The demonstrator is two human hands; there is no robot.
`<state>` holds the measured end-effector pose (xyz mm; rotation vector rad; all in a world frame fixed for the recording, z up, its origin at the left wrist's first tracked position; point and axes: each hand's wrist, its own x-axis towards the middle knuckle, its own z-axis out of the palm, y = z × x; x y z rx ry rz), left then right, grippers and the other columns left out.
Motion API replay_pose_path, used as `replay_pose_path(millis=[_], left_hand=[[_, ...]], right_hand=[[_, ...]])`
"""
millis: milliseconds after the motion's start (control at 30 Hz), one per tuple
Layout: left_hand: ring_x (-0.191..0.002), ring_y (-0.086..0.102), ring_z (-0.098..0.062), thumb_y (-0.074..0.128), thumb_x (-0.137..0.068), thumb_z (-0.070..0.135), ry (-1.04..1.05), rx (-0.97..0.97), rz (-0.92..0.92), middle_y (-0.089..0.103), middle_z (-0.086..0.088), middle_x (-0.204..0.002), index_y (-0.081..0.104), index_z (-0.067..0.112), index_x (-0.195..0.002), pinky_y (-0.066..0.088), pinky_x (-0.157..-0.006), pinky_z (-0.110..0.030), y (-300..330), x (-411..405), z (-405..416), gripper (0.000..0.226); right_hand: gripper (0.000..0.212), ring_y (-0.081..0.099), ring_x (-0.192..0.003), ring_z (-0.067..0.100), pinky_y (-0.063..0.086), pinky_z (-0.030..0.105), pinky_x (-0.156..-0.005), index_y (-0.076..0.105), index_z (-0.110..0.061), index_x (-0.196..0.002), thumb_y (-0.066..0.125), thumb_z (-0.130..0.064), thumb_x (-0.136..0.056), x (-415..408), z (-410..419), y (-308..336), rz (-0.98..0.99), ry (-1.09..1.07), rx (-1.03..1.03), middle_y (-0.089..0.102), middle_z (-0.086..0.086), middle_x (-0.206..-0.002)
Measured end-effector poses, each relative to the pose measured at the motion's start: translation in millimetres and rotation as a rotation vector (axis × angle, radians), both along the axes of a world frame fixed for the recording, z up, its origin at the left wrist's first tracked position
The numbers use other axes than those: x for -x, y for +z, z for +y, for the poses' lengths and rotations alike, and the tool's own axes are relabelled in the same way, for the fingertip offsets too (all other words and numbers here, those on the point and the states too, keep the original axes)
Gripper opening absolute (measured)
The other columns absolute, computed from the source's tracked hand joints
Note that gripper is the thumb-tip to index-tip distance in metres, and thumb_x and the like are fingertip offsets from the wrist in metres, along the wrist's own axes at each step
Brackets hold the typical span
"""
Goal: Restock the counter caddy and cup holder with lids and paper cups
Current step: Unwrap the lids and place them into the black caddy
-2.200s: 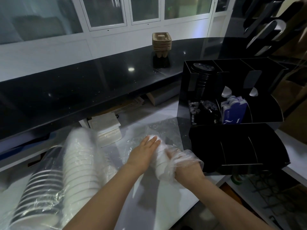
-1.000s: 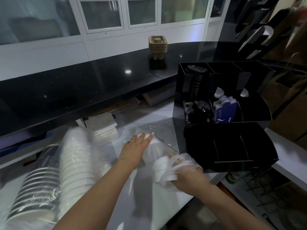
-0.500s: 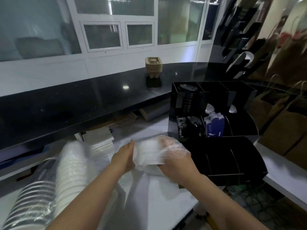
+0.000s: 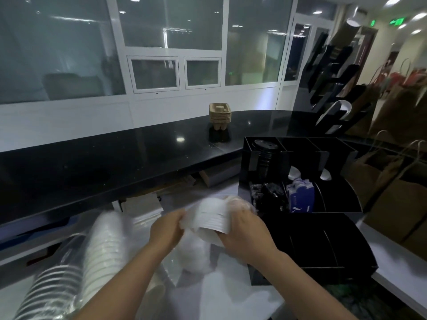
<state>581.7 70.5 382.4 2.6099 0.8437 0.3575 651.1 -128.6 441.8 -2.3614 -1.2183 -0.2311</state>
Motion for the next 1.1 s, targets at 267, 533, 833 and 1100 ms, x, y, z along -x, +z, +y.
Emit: replay_pose_path(millis=[267,533,833,1100], left_hand=[[-0.082,0.062,-0.022,0.046,-0.096,0.023,0.121,-0.05,0.058,0.066,0.001,-0.089,0.063,0.023,-0.087,0.053,-0.071,-0.034,-4.9,-5.4,27.0,0.019],[-0.106,0.059,-0.02,0.077,-0.076,0.017,-0.16,0.334,0.211,0.06,0.003,-0.116,0.059,0.022,-0.122,0.051,-0.09,-0.035,35.8,-28.0,20.6,0.05],[-0.115,0.052,-0.017,0.062,-0.061,-0.003,-0.437,0.71,-0.246,0.055,0.001,-0.122,0.043,0.035,-0.137,0.052,-0.095,-0.041,135.4,-36.6,-41.9,0.087],[-0.116,0.058,-0.015,0.077,-0.066,0.05,-0.477,0.758,-0.27,0.058,0.007,-0.129,0.044,0.03,-0.137,0.05,-0.099,-0.041,156.6,-51.8,-47.9,0.08]], right_hand=[[0.055,0.055,-0.106,0.008,0.049,0.025,-0.081,0.039,-0.037,-0.127,0.069,-0.044,-0.082,-2.3,-15.8,17.5,0.396,-0.033,-0.42,0.051,-0.016,-0.12],[0.048,0.061,-0.098,0.002,0.052,0.021,-0.075,0.046,-0.036,-0.12,0.075,-0.03,-0.082,-13.9,-11.2,47.0,0.646,-0.043,-0.85,0.061,-0.017,-0.108],[0.045,0.062,-0.098,0.009,0.058,0.032,-0.075,0.047,-0.033,-0.12,0.073,-0.034,-0.083,-28.6,3.5,45.5,0.779,-0.105,-0.924,0.061,-0.014,-0.106],[0.061,0.06,-0.105,0.007,0.055,0.038,-0.091,0.039,-0.033,-0.134,0.073,-0.032,-0.083,-43.5,-3.1,62.9,0.716,-0.084,-1.057,0.059,-0.016,-0.112]])
